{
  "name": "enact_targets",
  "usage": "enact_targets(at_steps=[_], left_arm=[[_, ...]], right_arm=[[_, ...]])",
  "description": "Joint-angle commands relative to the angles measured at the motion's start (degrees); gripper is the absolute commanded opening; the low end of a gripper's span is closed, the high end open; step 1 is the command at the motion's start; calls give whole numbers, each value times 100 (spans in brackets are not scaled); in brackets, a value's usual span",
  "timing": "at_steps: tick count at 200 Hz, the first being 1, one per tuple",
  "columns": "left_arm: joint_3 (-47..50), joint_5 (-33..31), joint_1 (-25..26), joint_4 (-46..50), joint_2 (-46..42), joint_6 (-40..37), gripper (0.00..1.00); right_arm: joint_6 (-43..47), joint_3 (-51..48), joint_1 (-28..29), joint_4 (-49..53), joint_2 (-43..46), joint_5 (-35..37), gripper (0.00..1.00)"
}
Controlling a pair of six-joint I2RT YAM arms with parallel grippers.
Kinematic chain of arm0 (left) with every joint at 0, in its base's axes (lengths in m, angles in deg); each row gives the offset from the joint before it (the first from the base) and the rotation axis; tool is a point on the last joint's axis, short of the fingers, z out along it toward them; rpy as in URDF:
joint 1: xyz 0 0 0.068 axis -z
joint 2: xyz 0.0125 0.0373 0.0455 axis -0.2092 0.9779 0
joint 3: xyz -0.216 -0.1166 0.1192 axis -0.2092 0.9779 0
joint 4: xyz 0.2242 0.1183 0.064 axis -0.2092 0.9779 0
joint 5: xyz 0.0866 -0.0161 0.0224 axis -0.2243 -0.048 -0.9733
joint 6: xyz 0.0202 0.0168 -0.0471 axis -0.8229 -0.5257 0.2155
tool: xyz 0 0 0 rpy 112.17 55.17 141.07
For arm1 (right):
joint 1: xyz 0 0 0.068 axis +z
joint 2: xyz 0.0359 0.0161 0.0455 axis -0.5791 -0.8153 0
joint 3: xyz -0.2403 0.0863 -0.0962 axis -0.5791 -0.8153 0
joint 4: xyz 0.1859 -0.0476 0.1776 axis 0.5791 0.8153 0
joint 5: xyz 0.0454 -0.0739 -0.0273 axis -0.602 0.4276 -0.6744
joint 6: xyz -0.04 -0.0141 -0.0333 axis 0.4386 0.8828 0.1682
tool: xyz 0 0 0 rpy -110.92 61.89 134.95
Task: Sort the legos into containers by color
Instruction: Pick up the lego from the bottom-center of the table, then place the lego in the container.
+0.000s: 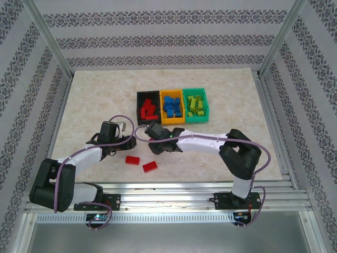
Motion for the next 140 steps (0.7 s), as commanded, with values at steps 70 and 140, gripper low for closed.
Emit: enact_targets(at_steps=[70,140], left_arm=[[38,97,-85,-173,-24,11,59],[16,109,-85,-178,15,3,60]], right_arm=[[100,1522,-1009,-152,-507,-639,32],[214,3451,-1715,292,-1838,-1127,32]])
